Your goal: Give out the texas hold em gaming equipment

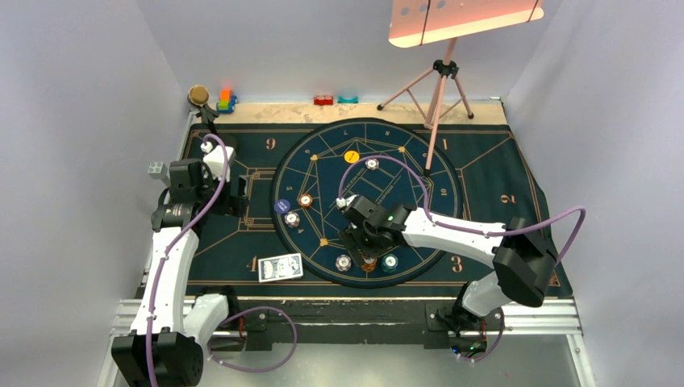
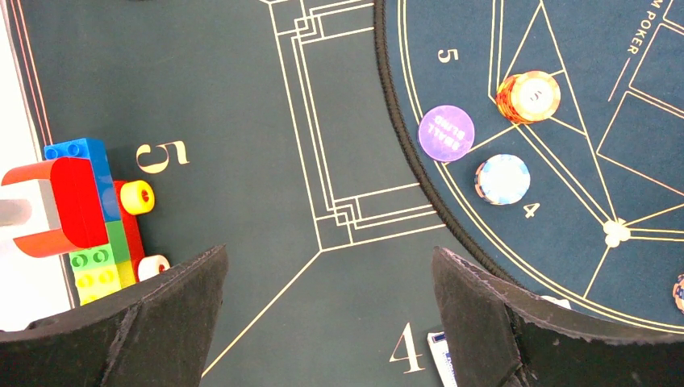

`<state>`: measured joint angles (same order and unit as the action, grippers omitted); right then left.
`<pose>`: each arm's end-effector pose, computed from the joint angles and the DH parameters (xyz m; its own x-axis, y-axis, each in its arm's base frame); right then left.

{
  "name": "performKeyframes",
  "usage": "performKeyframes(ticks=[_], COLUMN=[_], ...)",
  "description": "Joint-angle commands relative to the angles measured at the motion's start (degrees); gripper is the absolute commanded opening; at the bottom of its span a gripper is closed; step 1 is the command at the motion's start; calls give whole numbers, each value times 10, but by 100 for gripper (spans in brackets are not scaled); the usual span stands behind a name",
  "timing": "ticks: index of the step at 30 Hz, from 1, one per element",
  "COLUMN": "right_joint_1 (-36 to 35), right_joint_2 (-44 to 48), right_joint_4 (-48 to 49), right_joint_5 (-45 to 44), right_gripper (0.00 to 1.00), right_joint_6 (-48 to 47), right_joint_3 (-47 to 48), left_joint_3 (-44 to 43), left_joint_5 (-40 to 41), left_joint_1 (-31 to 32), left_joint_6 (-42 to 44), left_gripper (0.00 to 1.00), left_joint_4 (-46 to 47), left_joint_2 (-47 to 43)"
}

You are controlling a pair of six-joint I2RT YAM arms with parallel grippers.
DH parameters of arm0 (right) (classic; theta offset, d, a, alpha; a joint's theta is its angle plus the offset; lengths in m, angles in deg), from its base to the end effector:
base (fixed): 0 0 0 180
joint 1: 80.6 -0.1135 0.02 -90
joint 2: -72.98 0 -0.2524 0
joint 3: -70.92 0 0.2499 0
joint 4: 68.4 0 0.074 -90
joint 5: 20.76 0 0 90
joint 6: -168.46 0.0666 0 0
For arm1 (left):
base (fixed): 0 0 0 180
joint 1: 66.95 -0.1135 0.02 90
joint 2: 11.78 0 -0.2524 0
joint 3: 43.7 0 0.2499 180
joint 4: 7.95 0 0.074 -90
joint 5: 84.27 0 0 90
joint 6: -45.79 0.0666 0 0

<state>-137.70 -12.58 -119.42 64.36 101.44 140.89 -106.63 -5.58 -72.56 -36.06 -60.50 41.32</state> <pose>0.1660 0.2462 0.1692 -0.7784 -0.4871 -0.3960 -0.5587 0.8252 0.0831 0.2173 0.0082 0.2635 -0.6616 0.0747 -0.7461 0.1428 0.9894 -0.0276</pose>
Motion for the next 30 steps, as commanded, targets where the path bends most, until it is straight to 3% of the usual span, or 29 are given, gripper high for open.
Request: performKeyframes(ticks=[1, 15, 22, 30], right_joint_1=[-3, -3, -4, -3], right_joint_2=[0, -16, -22, 1], right_joint_4=[21, 23, 19, -15], right_joint_5=[4, 14, 14, 11], right_gripper=[76, 66, 44, 25], right_joint_6=[6, 0, 1, 1], right_joint_3=[-3, -15, -12, 24], left_joint_3=[-1, -1, -1, -1], left_joint_5=[-5, -1, 1, 2], left_joint_1=[-5, -4, -4, -4], left_joint_6=[4, 5, 5, 5], left_gripper=[100, 100, 100, 100], left_joint_4=[12, 12, 13, 12], left_joint_2=[-5, -6, -7, -5])
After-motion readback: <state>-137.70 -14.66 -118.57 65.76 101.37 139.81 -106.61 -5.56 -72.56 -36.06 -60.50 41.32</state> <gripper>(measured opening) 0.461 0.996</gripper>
